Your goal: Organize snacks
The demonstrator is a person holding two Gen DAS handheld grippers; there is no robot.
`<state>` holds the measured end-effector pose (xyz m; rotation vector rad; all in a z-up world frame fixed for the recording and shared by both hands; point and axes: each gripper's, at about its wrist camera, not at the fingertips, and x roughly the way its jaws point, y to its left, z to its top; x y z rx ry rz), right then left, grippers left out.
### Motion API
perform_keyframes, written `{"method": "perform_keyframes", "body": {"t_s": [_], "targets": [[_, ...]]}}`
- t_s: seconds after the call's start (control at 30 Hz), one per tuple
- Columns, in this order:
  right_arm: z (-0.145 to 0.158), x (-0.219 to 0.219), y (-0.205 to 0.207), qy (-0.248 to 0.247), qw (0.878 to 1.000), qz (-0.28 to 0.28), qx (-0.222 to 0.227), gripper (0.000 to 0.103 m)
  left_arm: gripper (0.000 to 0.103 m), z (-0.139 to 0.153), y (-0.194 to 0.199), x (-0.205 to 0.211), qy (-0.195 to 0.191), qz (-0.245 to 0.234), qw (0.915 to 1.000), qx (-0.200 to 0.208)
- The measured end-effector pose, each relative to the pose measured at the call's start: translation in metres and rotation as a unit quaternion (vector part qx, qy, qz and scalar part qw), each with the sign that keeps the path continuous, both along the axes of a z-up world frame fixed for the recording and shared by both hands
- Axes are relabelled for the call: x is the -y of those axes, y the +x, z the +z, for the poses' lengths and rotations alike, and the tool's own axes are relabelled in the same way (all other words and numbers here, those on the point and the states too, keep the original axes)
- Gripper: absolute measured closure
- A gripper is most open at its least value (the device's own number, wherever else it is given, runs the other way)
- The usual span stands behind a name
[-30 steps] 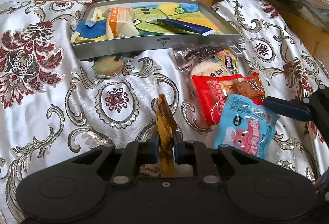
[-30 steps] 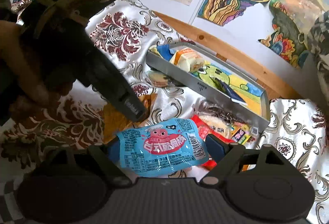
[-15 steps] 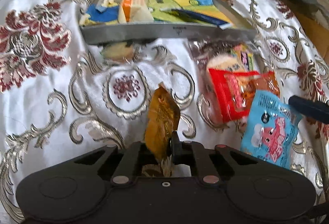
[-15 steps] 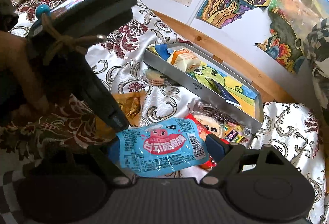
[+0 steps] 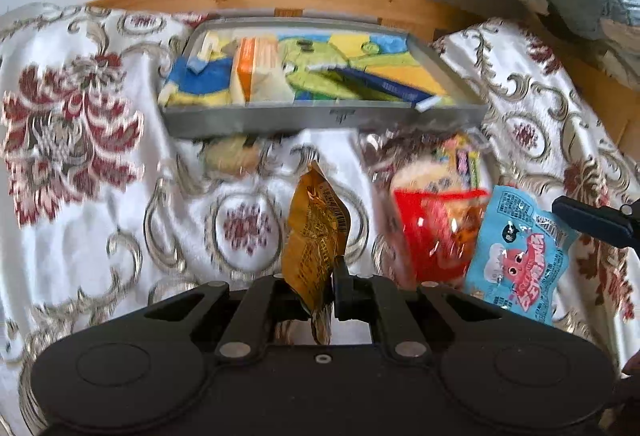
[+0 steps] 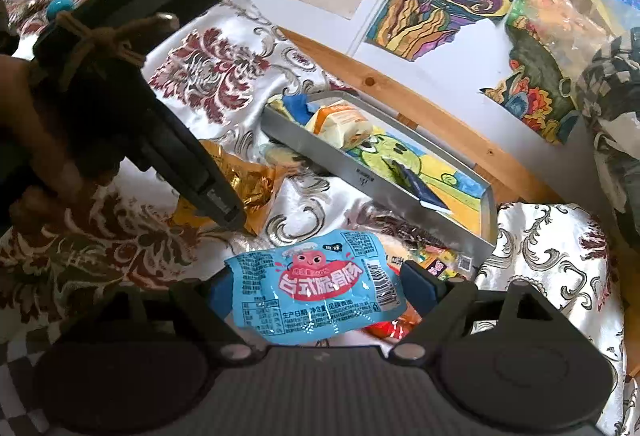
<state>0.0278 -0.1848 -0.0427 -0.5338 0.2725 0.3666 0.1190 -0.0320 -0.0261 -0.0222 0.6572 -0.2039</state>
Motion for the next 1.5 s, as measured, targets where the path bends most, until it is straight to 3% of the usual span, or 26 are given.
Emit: {"method": "perform_keyframes", "body": {"t_s": [0.3, 0.53, 0.8, 1.03, 1.5], "targets": [[0.027, 0.014, 0.027, 0.01, 0.999, -0.02, 0.035, 0.017, 0.094, 0.051, 0.034, -0.007, -0.018, 0.01, 0.9984, 0.054], [0.052, 0.034, 0.078, 0.04, 0.996, -0.051, 0.053, 0.017, 0.094, 0.07, 0.079, 0.001, -0.016, 0.009, 0.9975, 0.068], [0.071, 0.046, 0.144, 0.063, 0.994, -0.064, 0.063, 0.017, 0.094, 0.073, 0.131, 0.022, -0.017, -0.005, 0.9972, 0.073], [0.073, 0.053, 0.192, 0.078, 0.993, -0.076, 0.043, 0.017, 0.094, 0.071, 0.166, 0.035, -0.021, -0.006, 0.9968, 0.077], [0.058, 0.065, 0.229, 0.104, 0.99, -0.091, 0.014, 0.017, 0.094, 0.052, 0.199, 0.053, -0.013, -0.007, 0.9977, 0.066]]}}
